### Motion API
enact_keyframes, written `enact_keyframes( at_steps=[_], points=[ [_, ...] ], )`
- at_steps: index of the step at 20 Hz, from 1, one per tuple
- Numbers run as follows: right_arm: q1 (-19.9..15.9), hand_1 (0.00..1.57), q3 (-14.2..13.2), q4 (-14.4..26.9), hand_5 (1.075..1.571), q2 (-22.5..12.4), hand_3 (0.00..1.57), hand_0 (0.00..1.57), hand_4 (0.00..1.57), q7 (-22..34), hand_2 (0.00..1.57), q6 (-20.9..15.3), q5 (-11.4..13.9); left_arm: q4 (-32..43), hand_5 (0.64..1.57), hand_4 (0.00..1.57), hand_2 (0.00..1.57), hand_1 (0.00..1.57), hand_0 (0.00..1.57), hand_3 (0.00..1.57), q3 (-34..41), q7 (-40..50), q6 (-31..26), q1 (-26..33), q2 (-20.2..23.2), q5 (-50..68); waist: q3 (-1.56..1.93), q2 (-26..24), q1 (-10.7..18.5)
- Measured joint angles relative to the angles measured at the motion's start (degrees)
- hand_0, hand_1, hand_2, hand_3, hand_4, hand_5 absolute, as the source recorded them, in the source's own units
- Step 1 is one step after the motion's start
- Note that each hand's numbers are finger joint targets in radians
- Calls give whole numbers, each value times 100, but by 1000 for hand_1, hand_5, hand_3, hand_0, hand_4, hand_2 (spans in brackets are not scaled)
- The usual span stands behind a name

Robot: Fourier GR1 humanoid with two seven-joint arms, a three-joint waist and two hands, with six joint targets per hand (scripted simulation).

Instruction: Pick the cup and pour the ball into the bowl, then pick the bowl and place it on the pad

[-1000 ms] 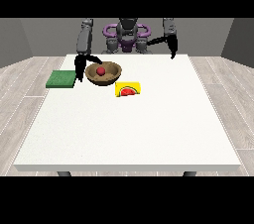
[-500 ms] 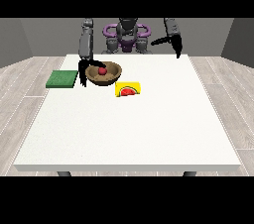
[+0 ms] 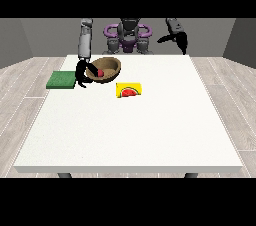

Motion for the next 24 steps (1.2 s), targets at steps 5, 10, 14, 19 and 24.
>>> enact_keyframes(
  at_steps=[5,10,14,19,24],
  points=[
    [-52,1571,345,7,1567,-84,1047,1571,862,891,1571,-817,528,226,1423,955,0,0,0,0,108,-65,-152,78,63,128,48,-265,72],
    [-306,1571,826,-14,1564,-11,858,1571,823,2524,1571,-1018,935,799,1410,996,0,0,0,0,406,-170,-236,411,161,301,161,-970,-388],
    [-657,1571,1084,-249,1568,-217,785,1571,816,3638,1571,-631,1076,1223,1407,1006,0,0,0,0,634,-297,-126,722,226,315,196,-1490,-868],
    [-559,1571,1011,-634,1571,-515,728,1571,777,4115,1571,-160,931,1294,1418,1003,0,0,0,0,782,-333,-97,917,281,369,215,-1668,-1158],
    [-446,1571,648,-746,1570,-1176,217,1571,878,3868,1571,315,723,1183,1448,1096,0,0,0,0,853,-522,-195,885,339,439,225,-1237,-1085]
  ],
)
